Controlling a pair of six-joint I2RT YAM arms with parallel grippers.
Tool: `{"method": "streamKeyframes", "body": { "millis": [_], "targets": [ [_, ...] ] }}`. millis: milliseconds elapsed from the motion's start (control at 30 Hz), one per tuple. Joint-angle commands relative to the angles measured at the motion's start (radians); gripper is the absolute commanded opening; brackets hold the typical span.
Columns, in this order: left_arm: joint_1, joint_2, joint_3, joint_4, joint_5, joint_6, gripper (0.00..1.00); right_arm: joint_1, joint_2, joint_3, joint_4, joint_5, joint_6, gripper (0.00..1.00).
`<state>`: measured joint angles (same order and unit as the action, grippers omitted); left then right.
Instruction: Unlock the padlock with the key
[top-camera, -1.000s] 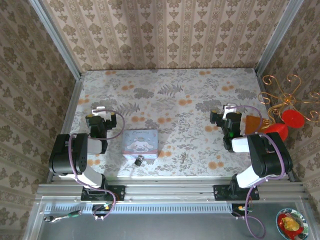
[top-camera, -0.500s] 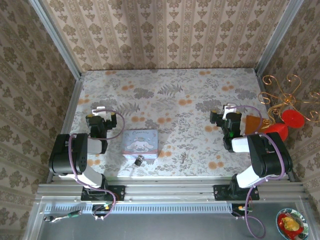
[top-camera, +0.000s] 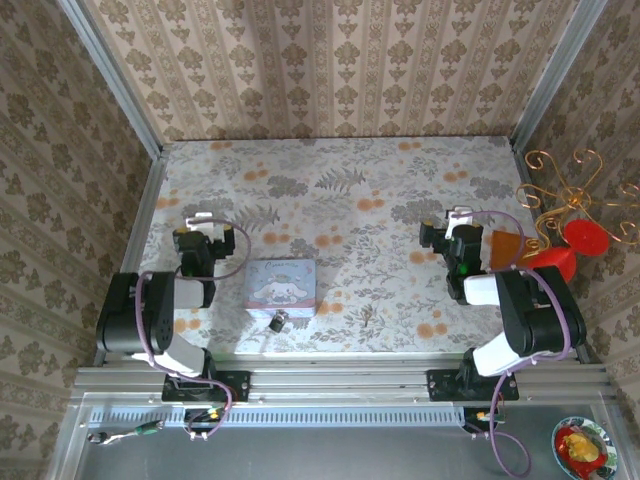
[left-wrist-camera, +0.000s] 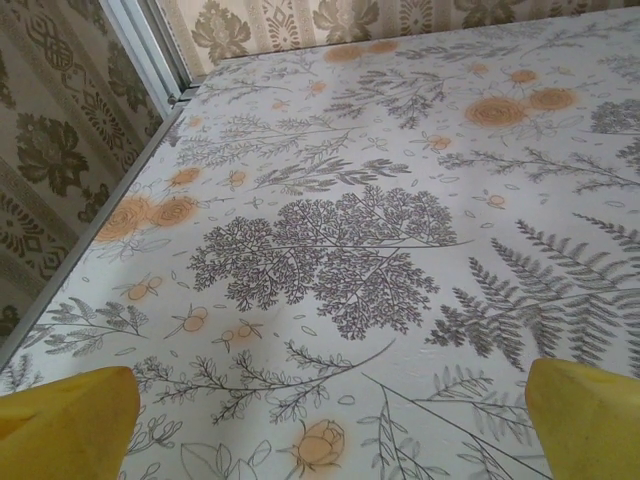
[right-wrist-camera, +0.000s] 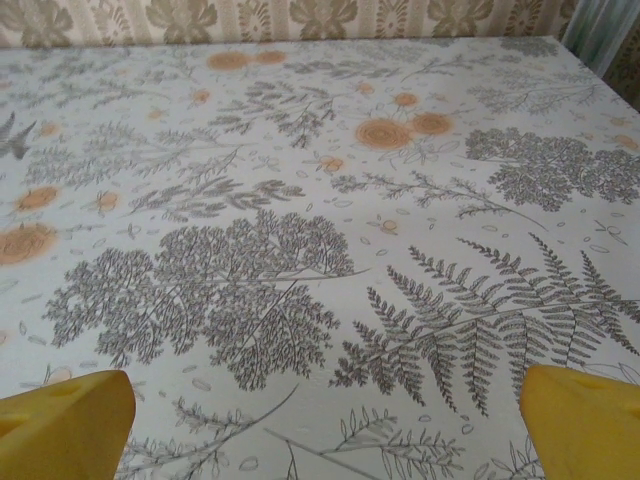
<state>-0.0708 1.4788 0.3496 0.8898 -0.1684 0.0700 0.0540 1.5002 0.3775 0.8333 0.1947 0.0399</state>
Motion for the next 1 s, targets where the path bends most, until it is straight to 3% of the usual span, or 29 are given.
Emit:
{"method": "streamKeyframes", "body": {
  "millis": [0,133,333,500,600,667,767,867,967],
  "targets": [
    [-0.048,-0.150,0.066,-0.168,-0.082,0.046,1.00,0.018,-0.127,0.047,-0.142,-0.038,-0.051,1.00],
    [-0.075,-0.316,0.114,-0.326,-0.100,0.013,1.00,0.022,-0.292,0.118,-0.361,-0.095,-0.010,1.00],
    [-0.073,-0.479,0.242,-0.653,-0.129,-0.279,1.00,0.038,-0.453,0.298,-0.737,-0.280,0.190,1.00],
    [-0.062,-0.553,0.331,-0.947,-0.037,-0.404,1.00,0.035,-0.495,0.413,-0.985,-0.389,0.516,1.00],
    [-0.038,-0.630,0.295,-0.987,0.080,-0.500,1.00,0.049,-0.486,0.416,-0.926,-0.622,0.531,1.00],
    [-0.004,-0.698,0.218,-0.905,0.221,-0.545,1.00,0.109,-0.483,0.451,-1.007,-0.559,0.509,1.00],
    [0.021,-0.782,0.107,-0.782,0.305,-0.650,1.00,0.300,-0.489,0.512,-1.143,-0.311,0.400,1.00],
    [0.017,-0.781,0.135,-0.835,0.431,-0.595,1.00,0.453,-0.468,0.544,-1.208,-0.182,0.396,1.00],
    [-0.068,-0.783,0.148,-0.881,0.429,-0.544,1.00,0.568,-0.427,0.559,-1.266,-0.127,0.454,0.99]
  ]
}}
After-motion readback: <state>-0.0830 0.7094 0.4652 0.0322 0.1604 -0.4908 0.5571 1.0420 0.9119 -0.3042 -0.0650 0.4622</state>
